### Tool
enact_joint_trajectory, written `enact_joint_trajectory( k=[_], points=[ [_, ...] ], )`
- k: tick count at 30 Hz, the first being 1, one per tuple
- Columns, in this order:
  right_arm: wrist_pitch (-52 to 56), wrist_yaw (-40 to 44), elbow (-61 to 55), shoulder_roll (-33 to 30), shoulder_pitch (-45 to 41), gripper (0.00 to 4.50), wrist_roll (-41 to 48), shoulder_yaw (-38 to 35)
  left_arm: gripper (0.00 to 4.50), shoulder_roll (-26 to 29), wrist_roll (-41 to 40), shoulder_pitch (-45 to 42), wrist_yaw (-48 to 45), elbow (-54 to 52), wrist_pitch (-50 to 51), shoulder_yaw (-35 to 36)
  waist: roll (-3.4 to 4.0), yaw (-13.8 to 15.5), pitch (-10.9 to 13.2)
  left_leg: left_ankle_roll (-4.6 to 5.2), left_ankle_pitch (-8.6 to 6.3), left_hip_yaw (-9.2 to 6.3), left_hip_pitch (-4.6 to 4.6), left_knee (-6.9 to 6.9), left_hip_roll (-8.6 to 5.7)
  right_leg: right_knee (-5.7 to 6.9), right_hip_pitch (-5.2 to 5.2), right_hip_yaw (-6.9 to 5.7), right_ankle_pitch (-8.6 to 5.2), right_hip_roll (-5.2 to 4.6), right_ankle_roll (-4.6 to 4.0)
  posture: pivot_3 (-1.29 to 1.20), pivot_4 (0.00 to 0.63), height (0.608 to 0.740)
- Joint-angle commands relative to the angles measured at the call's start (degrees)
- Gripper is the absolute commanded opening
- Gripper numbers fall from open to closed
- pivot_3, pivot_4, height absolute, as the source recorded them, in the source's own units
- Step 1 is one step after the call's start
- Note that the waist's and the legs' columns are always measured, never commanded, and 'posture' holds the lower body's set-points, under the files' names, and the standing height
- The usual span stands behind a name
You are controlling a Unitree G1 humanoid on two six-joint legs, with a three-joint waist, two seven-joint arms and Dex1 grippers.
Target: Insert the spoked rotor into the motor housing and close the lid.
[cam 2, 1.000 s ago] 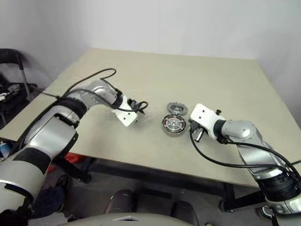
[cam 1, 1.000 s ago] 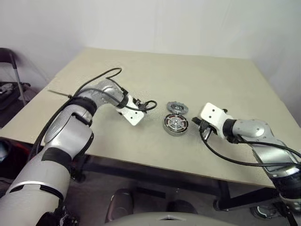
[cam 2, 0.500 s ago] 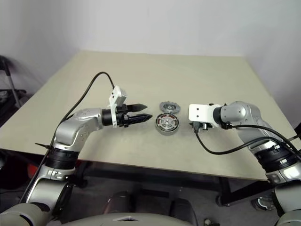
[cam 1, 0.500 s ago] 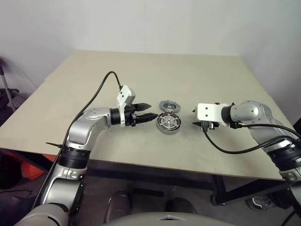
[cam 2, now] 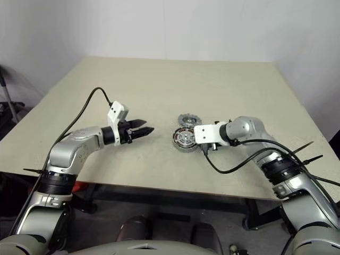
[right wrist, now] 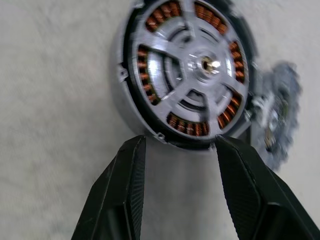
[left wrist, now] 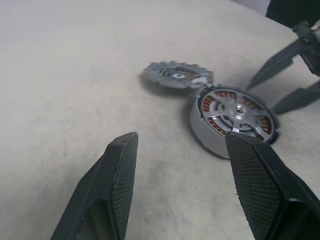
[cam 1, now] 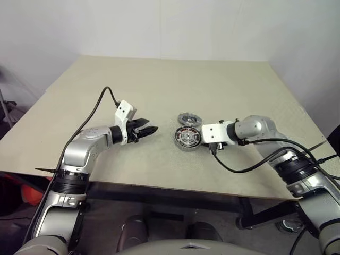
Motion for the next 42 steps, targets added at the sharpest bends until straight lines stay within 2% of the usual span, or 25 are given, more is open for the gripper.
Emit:
enact_joint_trajectory(
  k=[1,9,20,23,27,31,32,36,42],
  points=[
    [-1.1,0.8,-2.0,0.5,-0.9,2.20,-0.8,0.0,2.95,-0.5,-0.1,-2.0,0.8,-0.7,-1.4,0.3,0.00,0.0,0.0,0.00,0.00,0.00,0.00,0.00,0.00,0.00,0.00,0.00,0.00,0.00,0.00,0.00,0.000,0.740],
    [-2.0,3.6,-4.9,-0.4,0.5,2.20,-1.5,0.0,2.95,-1.8,1.4,-1.1,2.8,0.3,-2.7,-0.9,0.00,0.0,0.0,-0.01,0.01,0.00,0.03,0.00,0.01,0.01,0.01,0.00,0.00,0.00,0.00,0.00,0.000,0.740],
    [-5.2,4.4,3.5,1.3,0.5,2.20,-2.5,1.7,2.95,-2.6,1.9,0.1,5.2,-1.1,-2.6,-1.0,-0.01,-0.1,0.0,-0.03,0.01,0.00,0.33,0.00,0.03,0.01,0.27,0.01,0.00,0.01,0.00,0.00,0.000,0.740],
    [-6.1,4.8,5.0,1.8,-1.5,1.61,-2.3,1.2,2.95,-2.8,2.1,1.0,6.2,-1.6,-2.7,-0.9,-0.01,-0.1,0.0,-0.04,0.01,0.01,0.53,-0.01,0.02,0.01,0.44,0.03,-0.02,0.00,0.03,0.00,0.000,0.740],
    [-7.4,3.7,7.8,2.6,-3.9,0.37,-3.4,1.3,2.95,-3.0,1.9,1.2,6.8,-1.7,-2.7,-0.9,-0.11,-0.1,0.0,-0.06,0.03,0.01,0.54,0.00,0.06,0.01,0.45,0.04,-0.02,0.01,0.04,0.00,0.000,0.740],
    [-8.2,3.5,10.2,3.6,-5.7,0.37,-3.7,1.6,2.95,-3.1,1.9,1.2,7.2,-1.5,-2.9,-0.9,-0.12,-0.1,0.0,-0.09,0.05,0.02,0.50,0.00,0.05,0.01,0.41,0.06,-0.02,0.03,0.03,0.00,0.000,0.740],
    [-8.2,3.7,10.3,3.7,-6.0,0.06,-3.6,1.5,2.95,-3.0,2.1,1.2,7.3,-1.3,-3.0,-0.9,-0.14,-0.1,0.0,-0.09,0.05,0.02,0.50,0.00,0.07,0.01,0.41,0.05,-0.01,0.04,0.03,0.00,0.000,0.740],
    [-7.0,2.8,10.0,4.1,-6.8,0.01,-3.7,0.7,2.95,-3.0,2.4,1.3,7.5,-0.8,-3.5,-0.8,-0.14,-0.1,0.0,-0.09,0.05,0.02,0.49,-0.01,0.07,0.01,0.39,0.05,-0.01,0.04,0.02,0.00,0.000,0.740],
    [8.2,5.4,0.5,6.8,-6.0,0.01,2.1,-3.2,2.95,-2.5,2.6,1.7,8.1,-0.4,-4.0,-0.5,-0.13,-0.6,0.0,-0.09,0.05,0.02,0.35,-0.02,0.10,0.02,0.24,0.06,0.00,0.08,0.00,0.00,0.000,0.740]
  ],
)
